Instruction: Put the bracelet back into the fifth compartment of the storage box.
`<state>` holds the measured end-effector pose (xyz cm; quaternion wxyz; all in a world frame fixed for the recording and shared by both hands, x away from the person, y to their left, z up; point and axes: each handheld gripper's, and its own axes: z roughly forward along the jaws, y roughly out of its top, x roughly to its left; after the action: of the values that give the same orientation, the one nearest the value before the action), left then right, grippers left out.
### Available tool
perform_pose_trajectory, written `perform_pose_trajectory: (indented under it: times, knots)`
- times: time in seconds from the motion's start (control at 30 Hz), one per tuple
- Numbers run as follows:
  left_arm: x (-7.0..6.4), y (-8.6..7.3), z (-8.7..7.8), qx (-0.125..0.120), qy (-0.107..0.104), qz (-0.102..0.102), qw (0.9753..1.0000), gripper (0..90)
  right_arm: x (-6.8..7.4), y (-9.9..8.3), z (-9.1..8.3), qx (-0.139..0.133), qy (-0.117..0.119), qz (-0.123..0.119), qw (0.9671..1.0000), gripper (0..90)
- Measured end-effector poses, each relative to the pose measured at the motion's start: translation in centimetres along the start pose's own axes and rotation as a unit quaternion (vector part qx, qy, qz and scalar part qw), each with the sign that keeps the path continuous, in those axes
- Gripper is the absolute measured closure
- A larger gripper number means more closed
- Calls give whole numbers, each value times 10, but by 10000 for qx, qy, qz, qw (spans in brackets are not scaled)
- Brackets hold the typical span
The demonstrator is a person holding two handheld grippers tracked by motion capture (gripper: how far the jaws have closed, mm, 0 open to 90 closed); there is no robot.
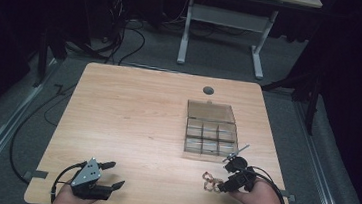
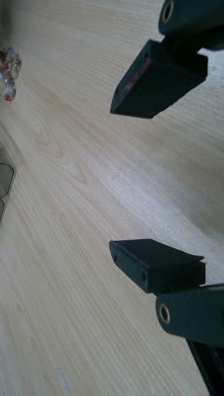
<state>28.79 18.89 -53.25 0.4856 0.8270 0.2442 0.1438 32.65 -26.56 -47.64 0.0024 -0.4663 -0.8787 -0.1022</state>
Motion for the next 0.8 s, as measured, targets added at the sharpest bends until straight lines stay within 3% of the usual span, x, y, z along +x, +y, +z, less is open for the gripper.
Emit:
perform_pose_trajectory:
  times: [0.1, 0.13, 0.33, 0.63, 0.7, 0.8]
  knots:
    - [0, 0, 0, -4, -1, -5, 10000, 289, 4, 3, 2, -41, -32, -117, 9999, 347]
    - [0, 0, 0, -2, -5, -4, 10000, 289, 9, 6, 5, -14, -39, -246, 9997, 273]
    - [0, 0, 0, -5, -13, 0, 10000, 289, 17, 14, 17, 139, -107, -311, 9994, 226]
    - [0, 0, 0, -5, -27, 11, 10000, 289, 23, 19, 24, 259, -206, -389, 9987, 208]
    - [0, 0, 0, -3, -25, 13, 10000, 289, 25, 19, 25, 248, -274, -428, 9984, 227]
    - [0, 0, 0, 2, -31, 11, 10000, 289, 28, 20, 25, 215, -471, -535, 9972, 328]
